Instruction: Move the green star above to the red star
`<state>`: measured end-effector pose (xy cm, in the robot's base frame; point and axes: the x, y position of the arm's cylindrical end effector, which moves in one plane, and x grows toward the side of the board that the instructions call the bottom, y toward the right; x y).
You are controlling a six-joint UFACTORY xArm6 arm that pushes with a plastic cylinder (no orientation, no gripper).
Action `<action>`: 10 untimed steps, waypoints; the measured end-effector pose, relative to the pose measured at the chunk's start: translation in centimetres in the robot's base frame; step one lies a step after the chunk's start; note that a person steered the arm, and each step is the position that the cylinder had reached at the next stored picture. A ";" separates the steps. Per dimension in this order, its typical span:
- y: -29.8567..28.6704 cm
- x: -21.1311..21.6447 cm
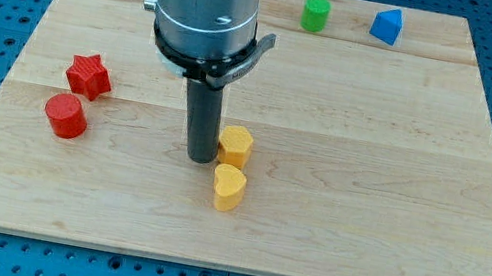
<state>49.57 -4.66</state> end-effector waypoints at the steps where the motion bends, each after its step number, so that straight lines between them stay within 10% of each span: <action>1: 0.1 -1.7; 8: 2.4 -27.6; 10: -3.4 -29.0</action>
<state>20.53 -8.07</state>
